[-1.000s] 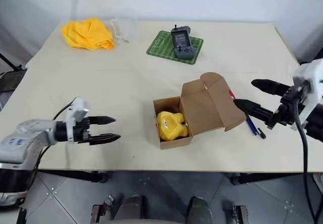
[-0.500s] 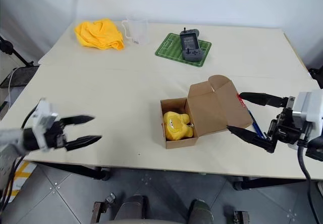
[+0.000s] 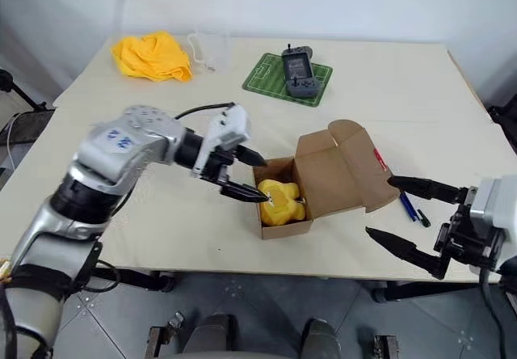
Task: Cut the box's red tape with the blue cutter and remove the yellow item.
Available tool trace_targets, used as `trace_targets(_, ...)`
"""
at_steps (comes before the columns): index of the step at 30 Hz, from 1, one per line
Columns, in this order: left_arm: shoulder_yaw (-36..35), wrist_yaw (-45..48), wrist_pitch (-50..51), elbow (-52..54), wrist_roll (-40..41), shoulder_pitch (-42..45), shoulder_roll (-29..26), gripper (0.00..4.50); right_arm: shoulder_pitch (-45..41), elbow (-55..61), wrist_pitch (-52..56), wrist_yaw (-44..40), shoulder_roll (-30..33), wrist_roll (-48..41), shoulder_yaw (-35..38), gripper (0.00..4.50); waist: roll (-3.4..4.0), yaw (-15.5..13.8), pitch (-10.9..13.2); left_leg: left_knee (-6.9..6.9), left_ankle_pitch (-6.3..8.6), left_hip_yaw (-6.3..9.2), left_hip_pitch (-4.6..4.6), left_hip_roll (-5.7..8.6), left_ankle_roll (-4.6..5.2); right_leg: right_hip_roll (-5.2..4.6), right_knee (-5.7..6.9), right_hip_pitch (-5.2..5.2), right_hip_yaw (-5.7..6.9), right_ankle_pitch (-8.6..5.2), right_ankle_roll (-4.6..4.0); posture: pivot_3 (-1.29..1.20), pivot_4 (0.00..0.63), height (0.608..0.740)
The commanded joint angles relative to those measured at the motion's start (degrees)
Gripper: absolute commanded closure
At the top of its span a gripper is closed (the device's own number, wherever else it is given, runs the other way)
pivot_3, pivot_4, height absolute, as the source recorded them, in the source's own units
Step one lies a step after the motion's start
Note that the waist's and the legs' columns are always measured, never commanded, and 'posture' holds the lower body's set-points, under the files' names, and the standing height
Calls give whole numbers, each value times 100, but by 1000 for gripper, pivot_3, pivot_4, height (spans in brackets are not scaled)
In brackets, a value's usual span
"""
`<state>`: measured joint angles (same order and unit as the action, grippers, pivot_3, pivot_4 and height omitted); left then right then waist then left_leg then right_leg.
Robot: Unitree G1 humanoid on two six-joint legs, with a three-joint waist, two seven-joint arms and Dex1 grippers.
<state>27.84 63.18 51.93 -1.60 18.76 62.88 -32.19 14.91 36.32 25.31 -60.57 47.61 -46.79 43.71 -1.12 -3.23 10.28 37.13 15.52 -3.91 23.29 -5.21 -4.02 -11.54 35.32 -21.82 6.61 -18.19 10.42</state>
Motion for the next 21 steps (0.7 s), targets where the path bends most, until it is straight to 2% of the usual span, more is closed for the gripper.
trace_targets(1,376,-67,-406,-336,-450,151,398,14,187,402,34,304,-126,-210,322,0,0,3,0,1,0,0,0,0,0,0,0,0,0,0,0,0,150,740)
trace_targets(3,597,-26,-629,-570,-685,177,623,14,351,564,98,441,-180,-315,380,0,-3,6,2,3,0,0,1,0,0,0,-2,1,0,0,0,0,150,740)
trace_targets(9,1195,47,-1677,-1396,-1627,148,813,14,749,836,183,639,-201,-535,519,0,-3,5,2,2,0,0,0,0,0,0,-6,2,0,0,0,0,150,740)
trace_targets(12,1095,80,-1975,-1659,-1768,164,971,602,837,863,166,691,-200,-572,536,0,-3,-2,2,4,1,0,-1,0,1,0,-13,11,2,0,0,0,150,740)
trace_targets(16,949,61,-2255,-1918,-1899,160,1171,1795,917,894,117,732,-226,-523,456,0,-3,-2,2,3,1,1,-4,0,2,0,-14,13,2,0,0,0,150,740)
trace_targets(21,476,114,-2312,-1984,-1691,144,1408,3309,954,816,21,695,-273,-382,338,0,-3,-34,2,8,2,1,-3,0,3,-1,-15,16,2,0,0,0,150,740)
